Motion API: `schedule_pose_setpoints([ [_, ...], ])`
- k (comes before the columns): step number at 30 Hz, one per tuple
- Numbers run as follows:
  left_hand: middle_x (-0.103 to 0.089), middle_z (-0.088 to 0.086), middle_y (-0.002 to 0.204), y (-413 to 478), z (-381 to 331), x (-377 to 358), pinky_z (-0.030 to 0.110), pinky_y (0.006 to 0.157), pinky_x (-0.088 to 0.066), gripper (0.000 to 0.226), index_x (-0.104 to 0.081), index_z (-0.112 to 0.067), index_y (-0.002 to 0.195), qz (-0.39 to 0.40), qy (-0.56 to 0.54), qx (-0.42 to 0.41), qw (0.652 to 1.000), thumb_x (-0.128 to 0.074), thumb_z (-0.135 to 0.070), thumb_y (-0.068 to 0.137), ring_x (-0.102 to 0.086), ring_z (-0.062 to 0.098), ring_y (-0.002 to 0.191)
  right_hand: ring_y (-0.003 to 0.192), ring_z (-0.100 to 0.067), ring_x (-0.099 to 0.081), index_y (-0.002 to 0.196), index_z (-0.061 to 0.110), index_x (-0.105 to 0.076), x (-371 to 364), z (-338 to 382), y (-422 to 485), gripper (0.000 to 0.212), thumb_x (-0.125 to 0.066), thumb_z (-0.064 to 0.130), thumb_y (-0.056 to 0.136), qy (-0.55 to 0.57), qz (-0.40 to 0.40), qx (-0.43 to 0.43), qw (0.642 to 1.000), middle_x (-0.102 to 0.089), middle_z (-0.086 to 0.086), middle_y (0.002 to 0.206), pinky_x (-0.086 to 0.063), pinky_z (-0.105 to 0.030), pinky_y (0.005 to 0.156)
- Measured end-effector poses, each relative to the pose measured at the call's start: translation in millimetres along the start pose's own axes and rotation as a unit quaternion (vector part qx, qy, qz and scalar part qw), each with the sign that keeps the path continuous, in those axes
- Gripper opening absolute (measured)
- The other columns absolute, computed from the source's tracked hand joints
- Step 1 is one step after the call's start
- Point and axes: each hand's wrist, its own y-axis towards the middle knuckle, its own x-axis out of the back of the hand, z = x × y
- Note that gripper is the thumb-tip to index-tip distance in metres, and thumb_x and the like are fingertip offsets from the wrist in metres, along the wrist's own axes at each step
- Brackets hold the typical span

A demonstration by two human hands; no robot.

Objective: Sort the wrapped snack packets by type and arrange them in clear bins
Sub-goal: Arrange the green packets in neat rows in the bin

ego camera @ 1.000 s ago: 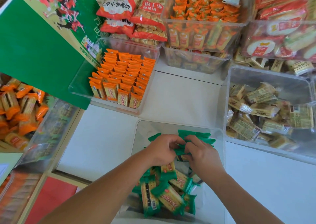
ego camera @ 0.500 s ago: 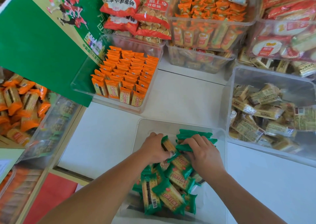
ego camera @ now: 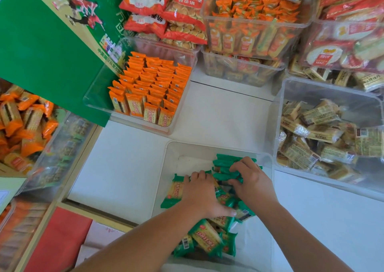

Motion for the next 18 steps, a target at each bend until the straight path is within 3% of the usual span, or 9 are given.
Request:
schedule_pose_setpoints([
  [2, -0.052, 0.001, 0.133, 2.3, 2.0, -0.2, 0.045, 0.111, -0.038, 0.103, -0.048, -0.020, 0.138, -0.028, -0.028, -0.002, 0.999, -0.065, -0.085, 0.060, -0.046, 0.028, 0.129, 0.076, -0.019, -0.060, 0.094, 0.017, -0.068, 1.2, -0.7, -0.6, 0.035, -0.090, 0.010, 0.068, 0.006, 0.007, -0.010, 1.000, -0.060, 0.006, 0.098, -0.050, -0.028, 0.055],
  [4, -0.060, -0.008, 0.115, -0.7, 13.7, 0.9, 0.038, 0.095, -0.051, 0.077, -0.053, -0.028, 0.123, -0.038, -0.133, -0.008, 0.990, -0.073, -0.072, 0.063, -0.058, 0.020, 0.109, 0.076, -0.018, -0.059, 0.093, 0.017, -0.068, 0.9, -2.3, -1.5, 0.032, -0.090, 0.011, 0.069, 0.010, 0.012, -0.007, 1.000, -0.058, 0.006, 0.097, -0.050, -0.029, 0.055],
  [6, -0.063, -0.014, 0.107, -5.7, 26.1, 3.7, 0.033, 0.083, -0.055, 0.064, -0.054, -0.033, 0.121, -0.035, -0.236, -0.011, 0.971, -0.075, -0.063, 0.068, -0.062, 0.012, 0.097, 0.075, -0.019, -0.059, 0.091, 0.017, -0.069, 0.2, -3.9, -1.6, 0.030, -0.090, 0.011, 0.070, 0.011, 0.014, -0.001, 1.000, -0.058, 0.006, 0.096, -0.050, -0.029, 0.055],
  [8, -0.062, -0.011, 0.113, -9.9, 37.4, 7.5, 0.033, 0.084, -0.054, 0.056, -0.056, -0.030, 0.126, -0.074, -0.245, -0.029, 0.966, -0.072, -0.052, 0.077, -0.060, 0.012, 0.101, 0.074, -0.019, -0.060, 0.090, 0.017, -0.070, -0.2, -5.2, -2.0, 0.029, -0.090, 0.010, 0.070, 0.014, 0.017, -0.003, 1.000, -0.058, 0.006, 0.097, -0.051, -0.029, 0.055],
  [11, -0.060, -0.004, 0.125, -10.1, 57.1, 7.6, 0.038, 0.092, -0.052, 0.041, -0.056, -0.023, 0.133, -0.155, -0.157, -0.071, 0.973, -0.060, -0.032, 0.093, -0.053, 0.017, 0.113, 0.076, -0.018, -0.061, 0.093, 0.017, -0.071, -0.8, -4.8, -3.0, 0.027, -0.089, 0.011, 0.073, 0.017, 0.020, -0.007, 1.000, -0.058, 0.008, 0.099, -0.051, -0.028, 0.057],
  [14, -0.060, -0.003, 0.128, -6.7, 70.2, 7.1, 0.037, 0.092, -0.051, 0.040, -0.056, -0.025, 0.136, -0.146, -0.108, -0.084, 0.980, -0.056, -0.039, 0.099, -0.053, 0.019, 0.119, 0.077, -0.015, -0.060, 0.094, 0.018, -0.072, -1.0, -3.9, -3.0, 0.027, -0.088, 0.013, 0.074, 0.016, 0.020, -0.003, 1.000, -0.058, 0.008, 0.099, -0.047, -0.025, 0.058],
  [18, -0.044, -0.005, 0.148, 6.1, 59.9, 6.9, 0.038, 0.106, -0.044, 0.082, -0.049, -0.026, 0.142, -0.087, -0.076, -0.076, 0.990, -0.073, -0.067, 0.075, -0.040, 0.019, 0.135, 0.078, -0.015, -0.060, 0.094, 0.019, -0.072, -0.8, -4.2, -2.7, 0.027, -0.089, 0.014, 0.073, 0.014, 0.021, -0.003, 1.000, -0.058, 0.010, 0.098, -0.050, -0.026, 0.058],
])
